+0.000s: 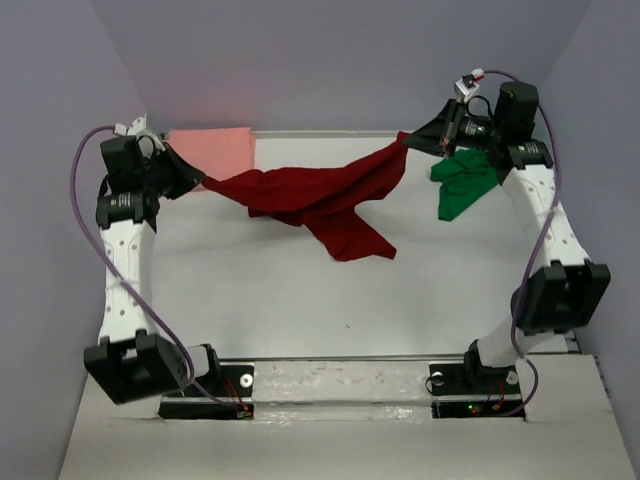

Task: Fold and stack the t-shirts
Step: Flatten the tshirt out

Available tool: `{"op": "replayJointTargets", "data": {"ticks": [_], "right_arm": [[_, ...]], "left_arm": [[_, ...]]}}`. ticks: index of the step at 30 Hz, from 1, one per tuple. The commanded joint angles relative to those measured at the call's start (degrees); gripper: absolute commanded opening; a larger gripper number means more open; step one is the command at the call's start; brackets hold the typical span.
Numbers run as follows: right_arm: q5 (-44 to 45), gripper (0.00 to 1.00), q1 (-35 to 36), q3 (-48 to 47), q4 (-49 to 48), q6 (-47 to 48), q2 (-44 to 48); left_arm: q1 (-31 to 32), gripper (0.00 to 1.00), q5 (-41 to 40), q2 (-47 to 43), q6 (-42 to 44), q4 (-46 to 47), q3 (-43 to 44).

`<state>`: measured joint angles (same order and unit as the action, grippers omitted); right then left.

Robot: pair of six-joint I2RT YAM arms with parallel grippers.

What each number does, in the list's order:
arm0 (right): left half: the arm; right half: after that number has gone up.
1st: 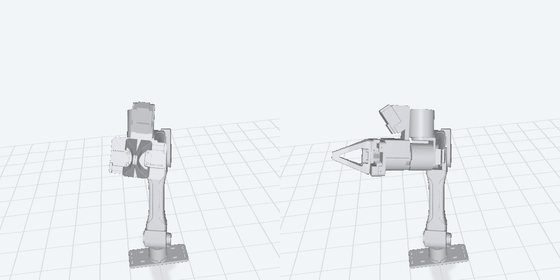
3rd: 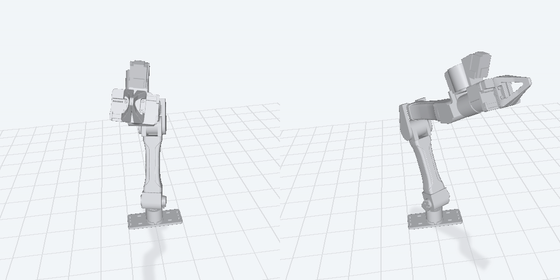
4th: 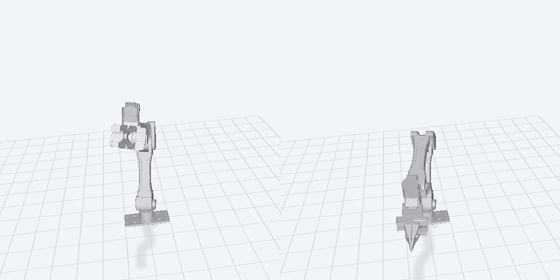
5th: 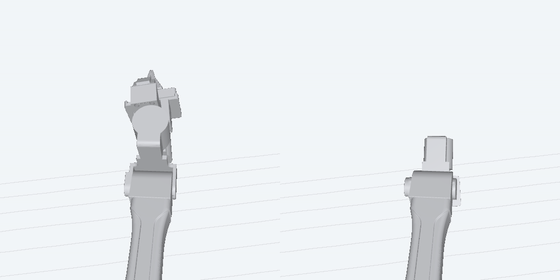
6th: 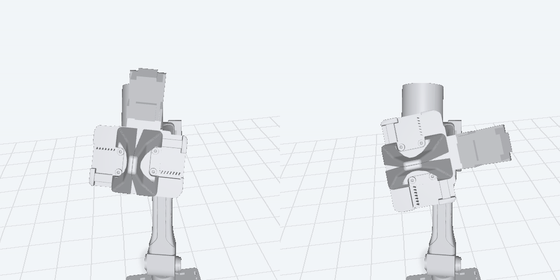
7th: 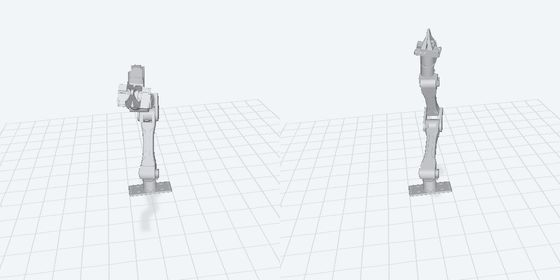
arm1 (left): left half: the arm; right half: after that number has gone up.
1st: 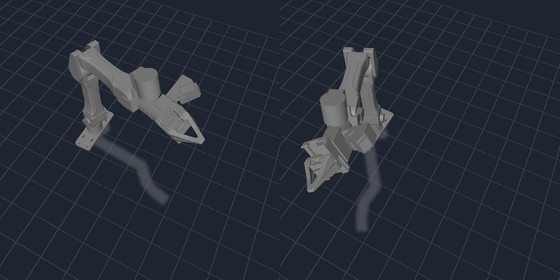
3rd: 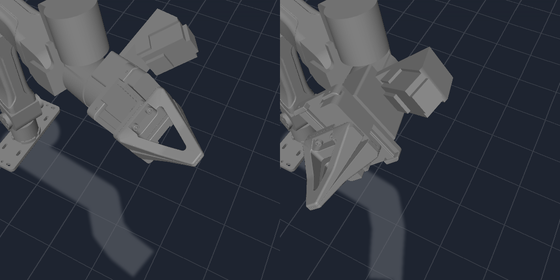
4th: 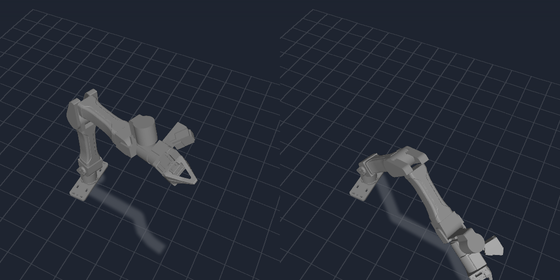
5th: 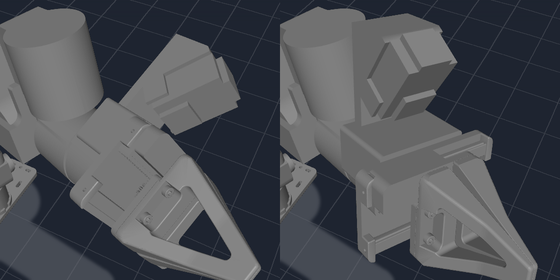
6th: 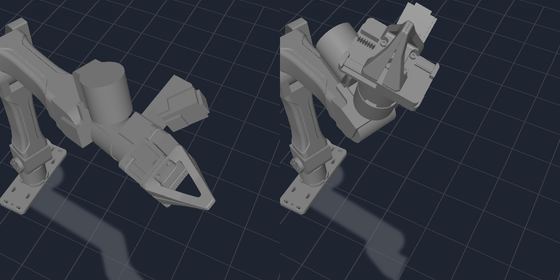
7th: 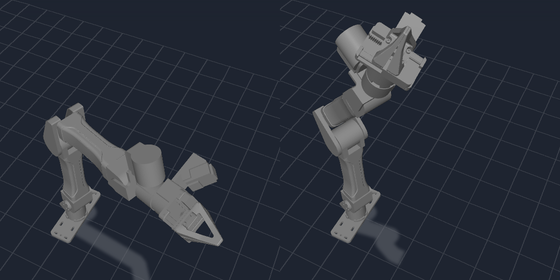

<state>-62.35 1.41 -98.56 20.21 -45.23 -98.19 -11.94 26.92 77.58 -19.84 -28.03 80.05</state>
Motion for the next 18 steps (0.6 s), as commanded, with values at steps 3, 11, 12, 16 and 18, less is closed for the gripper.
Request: {"op": "replayJointTargets", "data": {"ticks": [3, 11, 12, 16, 18], "right_arm": [[0.29, 0.0, 0.61, 14.25, -7.37, -6.26, 24.51], [-2.6, 0.0, 0.61, 17.71, 2.79, -7.16, 41.39], [-2.34, 0.0, 0.61, 16.14, 4.82, -5.93, 43.24], [13.27, 0.0, 0.61, -10.9, 26.94, 8.47, 44.06], [26.22, 0.0, 0.61, -20.04, 31.69, 10.68, 42.14]], "left_arm": [[-0.1, 0.0, -0.28, -17.18, -5.11, 4.74, -17.98], [0.08, 0.0, 4.37, -40.53, -24.08, 7.38, -17.07], [0.08, 0.0, 3.94, -42.41, -24.72, 6.25, -14.25], [0.08, 0.0, -8.31, -40.07, -16.84, -12.94, 15.5], [0.17, 0.0, -15.89, -34.38, -11.14, -16.95, 35.3]]}}
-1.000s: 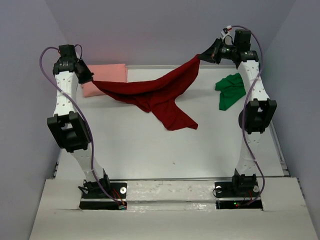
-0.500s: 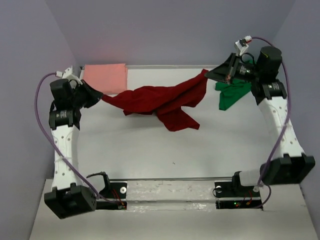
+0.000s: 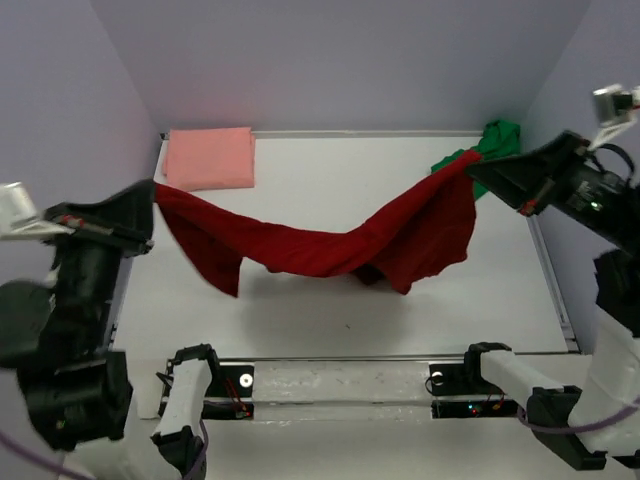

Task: Fold and stack the t-shirts
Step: Flatten the tshirt out

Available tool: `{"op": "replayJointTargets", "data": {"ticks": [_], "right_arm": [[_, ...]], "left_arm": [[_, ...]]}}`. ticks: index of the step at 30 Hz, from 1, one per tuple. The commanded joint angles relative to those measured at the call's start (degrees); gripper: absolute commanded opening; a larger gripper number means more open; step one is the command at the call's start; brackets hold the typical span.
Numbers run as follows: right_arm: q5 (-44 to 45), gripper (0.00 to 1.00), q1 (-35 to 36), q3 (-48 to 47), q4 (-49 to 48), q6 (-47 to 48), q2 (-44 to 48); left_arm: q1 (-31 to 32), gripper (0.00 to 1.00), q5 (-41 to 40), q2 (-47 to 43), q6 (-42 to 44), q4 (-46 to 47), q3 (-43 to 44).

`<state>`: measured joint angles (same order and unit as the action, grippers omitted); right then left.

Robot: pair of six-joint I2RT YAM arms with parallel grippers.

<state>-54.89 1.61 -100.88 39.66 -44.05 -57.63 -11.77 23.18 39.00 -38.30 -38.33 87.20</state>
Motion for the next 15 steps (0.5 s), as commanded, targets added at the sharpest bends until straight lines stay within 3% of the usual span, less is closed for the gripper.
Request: {"op": "replayJointTargets", "data": {"ticks": [1, 3, 5, 8, 12, 15], "right_arm": [[22.51, 0.0, 0.41, -21.69, 13.59, 10.12, 1.03], [34.46, 0.0, 0.41, -26.99, 14.83, 10.48, 1.9], [41.5, 0.0, 0.41, -27.88, 16.66, 10.83, 3.74], [51.79, 0.0, 0.41, -28.31, 19.39, 13.45, 6.12], [51.65, 0.0, 0.41, -27.36, 19.67, 13.91, 5.07], [50.59, 0.0, 0.41, -24.81, 17.82, 12.24, 5.33]], "left_arm": [[-0.01, 0.0, -15.85, 5.89, 8.93, -8.5, 34.12], [0.08, 0.0, -26.65, 11.34, 12.1, -12.88, 48.93], [0.17, 0.0, -33.44, 13.81, 12.55, -15.63, 54.2], [0.17, 0.0, -37.93, 9.63, 12.73, -15.82, 48.88], [0.52, 0.0, -38.92, 5.3, 11.5, -14.5, 34.48], [0.61, 0.0, -38.82, 3.45, 10.36, -14.32, 28.84]]}}
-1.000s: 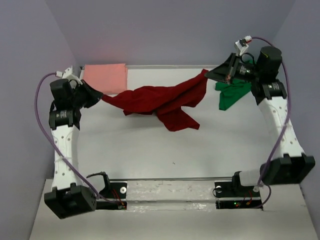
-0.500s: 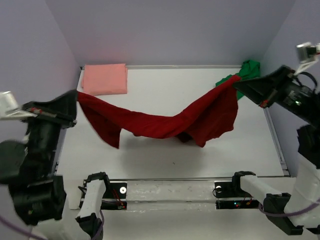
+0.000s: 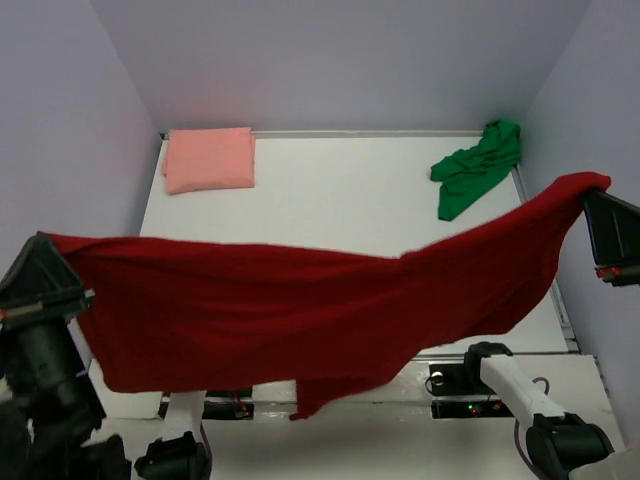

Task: Fold and stack the t-shirts
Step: Flatten the tshirt out

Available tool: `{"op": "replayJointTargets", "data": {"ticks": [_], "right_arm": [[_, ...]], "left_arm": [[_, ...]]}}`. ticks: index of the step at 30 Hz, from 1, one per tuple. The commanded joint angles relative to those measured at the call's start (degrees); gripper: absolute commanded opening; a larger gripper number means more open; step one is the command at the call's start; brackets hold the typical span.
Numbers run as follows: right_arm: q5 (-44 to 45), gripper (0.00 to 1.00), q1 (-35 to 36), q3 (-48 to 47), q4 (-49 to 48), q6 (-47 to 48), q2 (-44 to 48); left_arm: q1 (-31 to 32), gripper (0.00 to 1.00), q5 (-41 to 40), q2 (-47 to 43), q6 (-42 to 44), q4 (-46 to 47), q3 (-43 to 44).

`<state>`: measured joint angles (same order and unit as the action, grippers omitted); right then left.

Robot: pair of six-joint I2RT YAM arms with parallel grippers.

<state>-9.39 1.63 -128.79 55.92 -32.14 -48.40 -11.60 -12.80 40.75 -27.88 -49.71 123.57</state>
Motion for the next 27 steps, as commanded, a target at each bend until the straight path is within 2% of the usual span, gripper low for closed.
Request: {"op": "replayJointTargets", "data": {"ticks": [1, 7, 10, 13, 15, 17, 21, 27], "right_arm": [[4.82, 0.0, 0.39, 4.5, 1.39, 0.24, -3.89], [2.45, 0.0, 0.39, 13.8, 0.86, -1.16, -3.89], [1.83, 0.0, 0.39, 18.12, -2.55, -0.21, -3.45], [2.36, 0.0, 0.39, 17.0, -5.38, 2.42, -6.43], [0.43, 0.0, 0.39, 12.71, -7.49, 2.78, -8.98], [-1.84, 0.0, 0.39, 7.19, -7.93, 2.17, -13.28], [-6.07, 0.0, 0.39, 3.38, -10.65, 0.94, -17.68], [-11.96, 0.0, 0.39, 4.69, -14.52, -0.47, -20.24]], "left_arm": [[0.35, 0.0, -2.59, 1.0, -0.07, -1.98, -9.21], [0.35, 0.0, -0.92, -0.68, -2.7, -3.27, -21.16], [0.35, 0.0, 1.54, -1.72, -3.84, -2.68, -28.71], [0.35, 0.0, 3.91, -2.52, -4.73, -1.36, -36.28], [0.35, 0.0, 4.71, -2.17, -5.08, -0.74, -39.26], [0.35, 0.0, 4.71, -1.99, -5.26, 0.58, -40.33], [0.35, 0.0, 4.71, -0.24, -4.55, 3.83, -41.21], [0.35, 0.0, 7.08, 3.28, -4.38, 7.35, -41.21]]}}
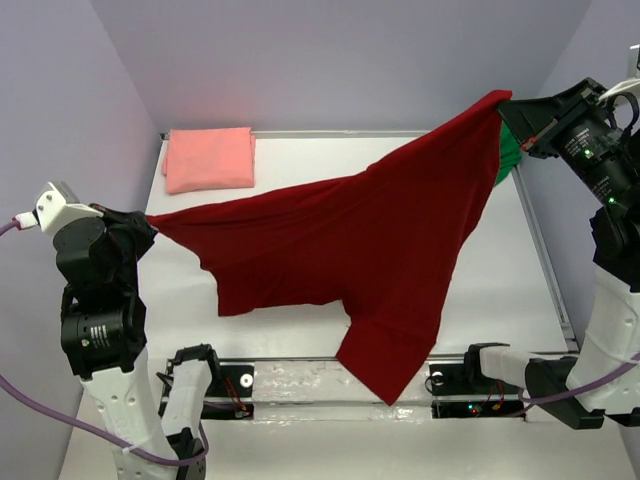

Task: Fold and stack the t-shirts
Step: Flatten the tshirt out

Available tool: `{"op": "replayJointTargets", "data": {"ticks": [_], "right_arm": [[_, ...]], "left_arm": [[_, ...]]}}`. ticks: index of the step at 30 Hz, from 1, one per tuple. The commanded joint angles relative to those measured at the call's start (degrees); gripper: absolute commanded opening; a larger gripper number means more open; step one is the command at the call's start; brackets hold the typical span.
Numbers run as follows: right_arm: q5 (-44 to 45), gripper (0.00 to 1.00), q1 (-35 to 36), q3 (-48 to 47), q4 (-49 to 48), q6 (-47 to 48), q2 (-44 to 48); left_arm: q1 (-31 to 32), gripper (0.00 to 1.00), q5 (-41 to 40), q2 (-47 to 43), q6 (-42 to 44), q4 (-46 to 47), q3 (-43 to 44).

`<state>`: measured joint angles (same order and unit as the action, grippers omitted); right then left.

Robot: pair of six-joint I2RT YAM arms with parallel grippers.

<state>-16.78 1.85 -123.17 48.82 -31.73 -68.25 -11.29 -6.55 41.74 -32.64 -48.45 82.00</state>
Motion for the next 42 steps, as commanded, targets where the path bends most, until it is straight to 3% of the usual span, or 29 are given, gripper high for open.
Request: {"op": "replayJointTargets", "data": {"ticks": [1, 9, 15, 21, 27, 31, 36, 42], "right_arm": [[-4.93, 0.0, 0.17, -0.75, -7.42, -1.14, -0.22], [-8.18, 0.0, 0.17, 0.83, -4.62, -0.88, 4.79], [-10.03, 0.0, 0.17, 4.07, -3.2, -1.85, 13.56], [-4.51, 0.0, 0.17, 7.77, -2.33, -2.29, 24.56], [-1.95, 0.0, 0.17, 2.17, 3.65, 0.52, 24.84], [-1.07, 0.0, 0.17, 4.34, 1.47, 1.31, 25.35], [-0.8, 0.0, 0.17, 11.45, -0.12, 1.14, 25.53], [-3.42, 0.0, 0.17, 20.78, 1.89, -1.14, 19.83]], "left_arm": [[0.04, 0.0, 0.83, 2.47, 0.13, 6.0, 1.31], [0.04, 0.0, 3.12, -0.33, -0.05, 1.7, 5.01], [0.04, 0.0, 4.0, -4.9, 2.49, -4.46, 7.82], [0.04, 0.0, 3.12, -9.21, 1.27, -9.03, 11.86], [0.04, 0.0, 2.06, -10.54, 0.74, -10.61, 14.06], [-0.05, 0.0, 0.84, -9.04, 0.65, -10.09, 15.83], [0.04, 0.0, 0.31, -8.34, 0.56, -6.58, 11.62], [0.04, 0.0, 3.9, -4.21, -1.37, 0.97, -1.98]]}}
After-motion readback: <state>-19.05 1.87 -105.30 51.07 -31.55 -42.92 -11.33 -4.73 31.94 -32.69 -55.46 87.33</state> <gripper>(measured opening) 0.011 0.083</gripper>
